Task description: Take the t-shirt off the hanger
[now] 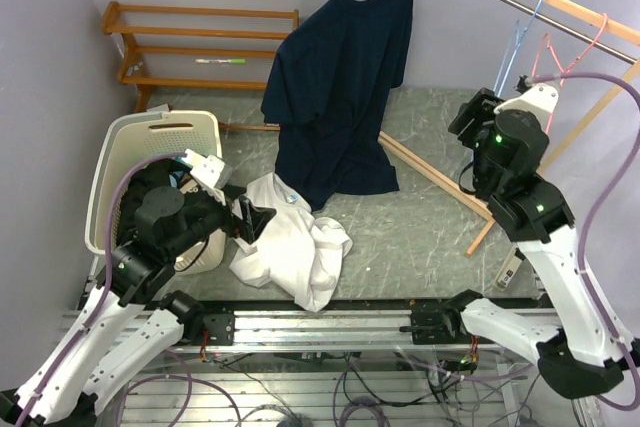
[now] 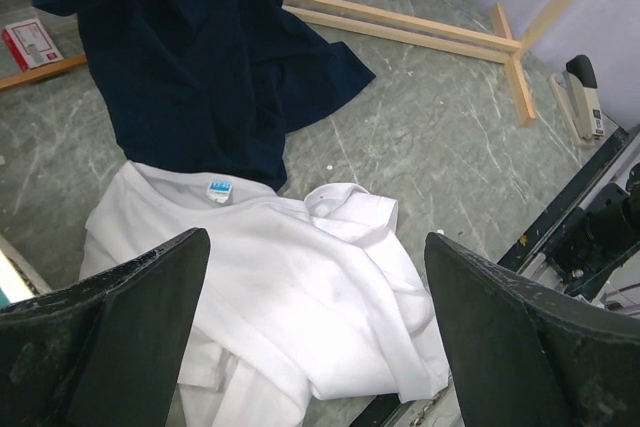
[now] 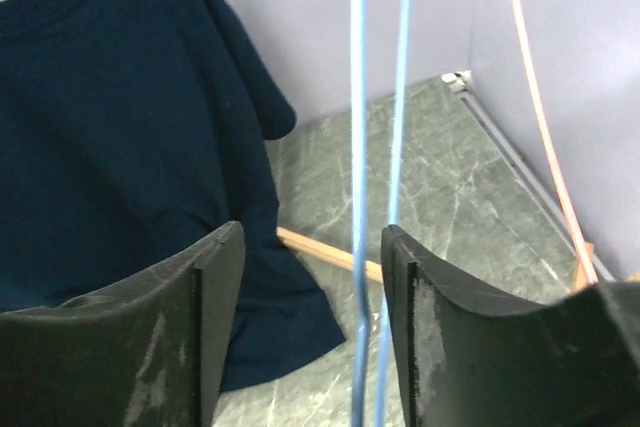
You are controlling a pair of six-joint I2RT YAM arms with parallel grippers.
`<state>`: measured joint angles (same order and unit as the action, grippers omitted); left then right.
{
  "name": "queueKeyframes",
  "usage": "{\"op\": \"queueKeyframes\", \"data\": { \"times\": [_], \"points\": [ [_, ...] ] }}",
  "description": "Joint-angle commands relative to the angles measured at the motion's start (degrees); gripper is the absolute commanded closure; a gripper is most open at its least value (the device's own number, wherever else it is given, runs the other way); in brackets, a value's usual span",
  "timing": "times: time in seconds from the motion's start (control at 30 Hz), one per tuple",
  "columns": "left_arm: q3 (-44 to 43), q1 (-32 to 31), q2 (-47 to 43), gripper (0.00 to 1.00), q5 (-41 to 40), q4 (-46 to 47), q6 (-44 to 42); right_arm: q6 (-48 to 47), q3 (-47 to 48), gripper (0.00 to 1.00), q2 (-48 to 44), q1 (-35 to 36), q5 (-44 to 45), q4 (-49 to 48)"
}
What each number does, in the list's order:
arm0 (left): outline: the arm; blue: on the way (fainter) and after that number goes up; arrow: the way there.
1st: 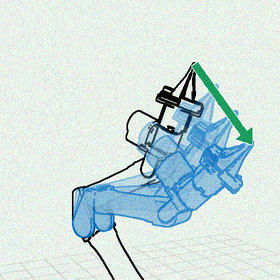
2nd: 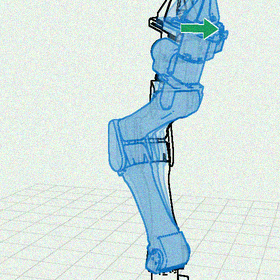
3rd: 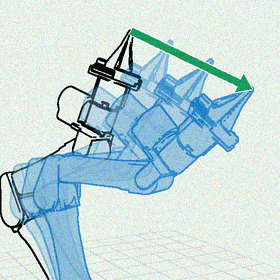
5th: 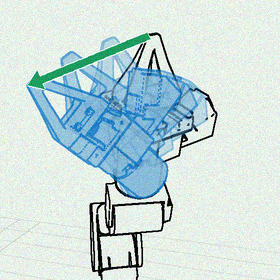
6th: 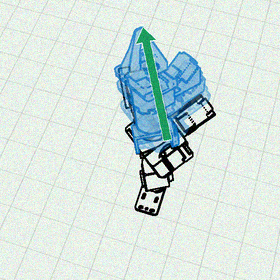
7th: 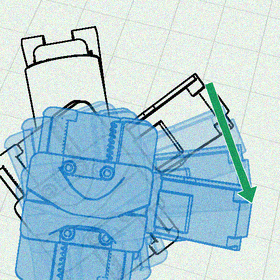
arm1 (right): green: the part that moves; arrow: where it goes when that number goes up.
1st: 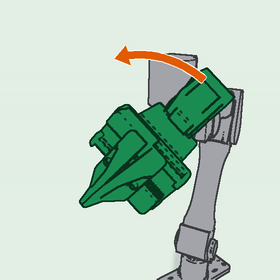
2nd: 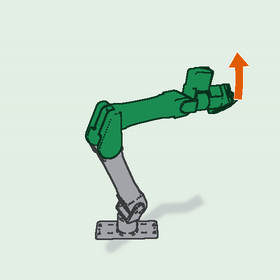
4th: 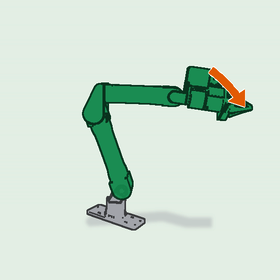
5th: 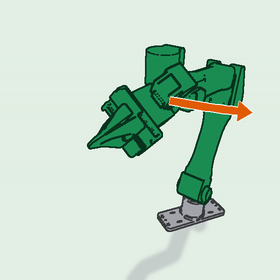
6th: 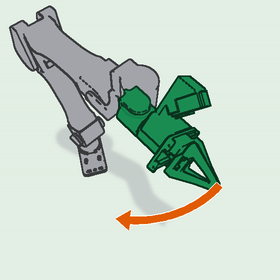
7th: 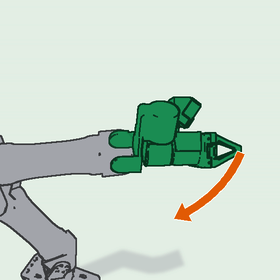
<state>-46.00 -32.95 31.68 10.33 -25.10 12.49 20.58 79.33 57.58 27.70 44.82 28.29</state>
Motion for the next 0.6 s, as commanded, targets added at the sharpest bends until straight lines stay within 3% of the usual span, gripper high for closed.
{"op": "queueKeyframes", "data": {
  "times": [0.0,0.2,0.3,0.43,0.57],
  "points": [
    [0.32,-0.36,2.25,0.00,3.82,2.19,1.19,-0.68,-2.03,0.41,-6.63,-0.11,-11.28,0.48],
    [0.84,-0.36,7.03,0.00,5.92,4.22,5.10,-1.87,-8.19,0.41,-15.36,-0.13,-43.42,0.97],
    [1.49,-0.34,10.07,0.00,6.20,5.46,8.62,-2.09,-9.34,0.40,-16.92,-0.11,-55.21,5.30],
    [1.85,-1.74,13.96,0.01,4.12,5.21,11.28,-2.52,-10.93,0.35,-20.21,-0.16,-60.55,12.42],
    [1.59,-7.64,18.40,0.01,-2.85,4.82,13.13,-2.38,-14.91,0.34,-25.54,-0.12,-63.66,15.64]
  ]
}}
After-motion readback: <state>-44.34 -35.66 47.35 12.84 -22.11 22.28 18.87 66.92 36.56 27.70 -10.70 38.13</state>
